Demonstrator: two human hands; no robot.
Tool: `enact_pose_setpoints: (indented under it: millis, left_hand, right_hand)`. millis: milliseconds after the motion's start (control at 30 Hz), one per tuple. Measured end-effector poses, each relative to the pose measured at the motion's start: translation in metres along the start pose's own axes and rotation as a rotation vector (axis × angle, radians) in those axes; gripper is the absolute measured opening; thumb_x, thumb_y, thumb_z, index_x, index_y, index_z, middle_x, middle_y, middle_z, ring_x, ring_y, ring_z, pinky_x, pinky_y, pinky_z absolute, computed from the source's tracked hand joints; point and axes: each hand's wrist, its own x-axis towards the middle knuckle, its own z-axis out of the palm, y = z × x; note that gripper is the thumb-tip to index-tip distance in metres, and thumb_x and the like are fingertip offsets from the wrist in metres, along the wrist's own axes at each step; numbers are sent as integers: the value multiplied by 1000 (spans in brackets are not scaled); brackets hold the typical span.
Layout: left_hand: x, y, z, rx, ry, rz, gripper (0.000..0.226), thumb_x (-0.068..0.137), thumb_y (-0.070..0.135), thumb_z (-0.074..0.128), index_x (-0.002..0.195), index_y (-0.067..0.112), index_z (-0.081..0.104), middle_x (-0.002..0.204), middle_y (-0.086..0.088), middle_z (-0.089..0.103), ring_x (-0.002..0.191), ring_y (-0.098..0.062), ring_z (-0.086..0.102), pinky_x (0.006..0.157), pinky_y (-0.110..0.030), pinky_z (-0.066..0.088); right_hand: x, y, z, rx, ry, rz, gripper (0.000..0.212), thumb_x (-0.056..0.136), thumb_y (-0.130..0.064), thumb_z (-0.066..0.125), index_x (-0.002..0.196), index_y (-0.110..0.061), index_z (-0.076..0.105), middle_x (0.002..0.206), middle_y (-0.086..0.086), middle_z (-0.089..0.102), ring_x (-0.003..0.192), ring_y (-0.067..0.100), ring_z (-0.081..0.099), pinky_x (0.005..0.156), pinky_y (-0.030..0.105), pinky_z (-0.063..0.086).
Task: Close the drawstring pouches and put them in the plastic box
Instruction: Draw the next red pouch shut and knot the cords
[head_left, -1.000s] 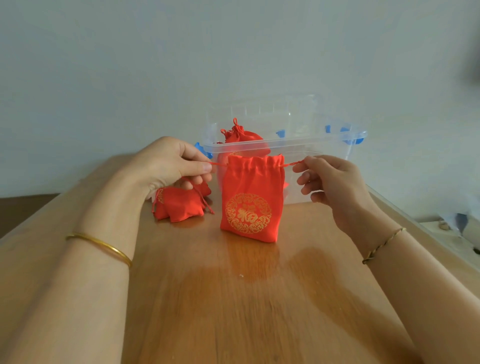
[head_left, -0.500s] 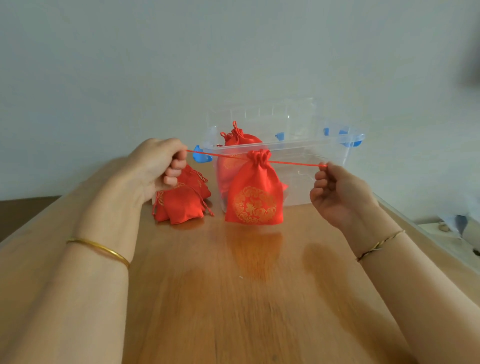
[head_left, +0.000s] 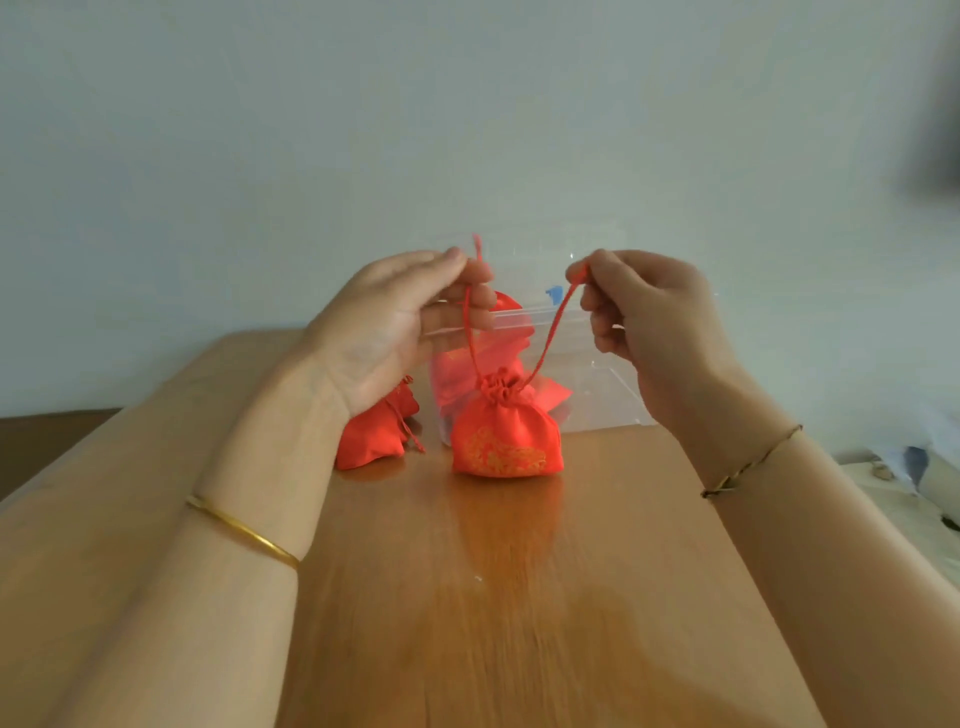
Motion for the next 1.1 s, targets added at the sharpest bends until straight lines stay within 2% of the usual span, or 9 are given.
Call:
enact_pose_setpoints:
  millis: [100, 267, 367, 500, 633, 833, 900, 1000, 1100]
  left_hand:
    - [-3, 0, 5, 141, -33, 21, 18, 88, 12, 53, 101, 6, 64, 74, 0, 60, 64, -10, 56, 65, -19, 50]
    - [-2, 1, 10, 299, 29, 65, 22, 80, 12, 65, 95, -4, 66, 53, 2, 52, 51, -11, 45, 54, -20, 43]
    - [-1, 1, 12, 302, 65, 72, 10, 84, 10, 62, 84, 2, 68, 53, 3, 55, 47, -8, 43, 51, -18, 42]
    - [0, -1, 12, 219, 49, 37, 15, 88, 10, 56, 80, 6, 67, 55, 4, 57, 45, -4, 43, 47, -13, 41]
    - [1, -2, 9, 177, 14, 10, 16, 90, 11, 54, 85, 4, 68, 60, 2, 56, 46, -2, 43, 48, -12, 41]
    - [1, -6, 8, 133, 49, -31, 14, 89, 13, 54, 88, 11, 68, 63, 5, 63, 50, -1, 52, 50, -12, 45]
    - [2, -8, 7, 108, 78, -54, 13, 88, 11, 55, 89, 12, 68, 69, 4, 67, 55, -1, 57, 54, -12, 48]
    - [3, -10, 7, 120, 109, -36, 14, 85, 2, 57, 86, 11, 67, 77, -2, 66, 56, 0, 57, 58, -13, 47]
    - [1, -9, 7, 187, 64, 0, 19, 83, -5, 56, 86, 12, 66, 74, -1, 66, 56, -2, 56, 57, -13, 46]
  right_hand:
    - [2, -20, 17, -128, -91, -140, 27, 89, -12, 50, 67, -16, 66, 54, -6, 51, 42, 2, 40, 45, 17, 33]
    - [3, -36, 36, -234, -172, -251, 24, 88, -13, 52, 72, -13, 70, 53, -4, 49, 40, -1, 43, 43, 12, 32]
    - [8, -30, 37, -155, -154, -207, 27, 93, -22, 48, 80, -14, 71, 56, -5, 49, 44, 1, 43, 49, 17, 34]
    - [4, -1, 30, -151, -164, -33, 40, 99, -35, 33, 83, -15, 64, 65, -1, 48, 54, 10, 43, 51, 24, 33]
    - [-10, 18, 26, -95, -302, 30, 34, 99, -27, 36, 76, -13, 56, 69, 3, 47, 62, 15, 43, 55, 27, 33]
    - [-8, 22, 18, 90, -224, 30, 28, 93, -10, 43, 65, -12, 47, 62, 2, 44, 56, 15, 39, 51, 26, 31]
    - [-7, 21, 10, 161, -298, 73, 31, 91, -8, 44, 60, -12, 47, 58, 3, 43, 52, 16, 38, 48, 25, 30]
    - [-10, 23, 4, -132, -440, 99, 33, 88, -7, 46, 55, -10, 50, 55, 6, 47, 45, 13, 41, 45, 22, 31]
    - [-8, 27, 5, -199, -321, 80, 25, 89, -11, 47, 73, -2, 64, 67, 8, 57, 55, 13, 48, 50, 22, 37]
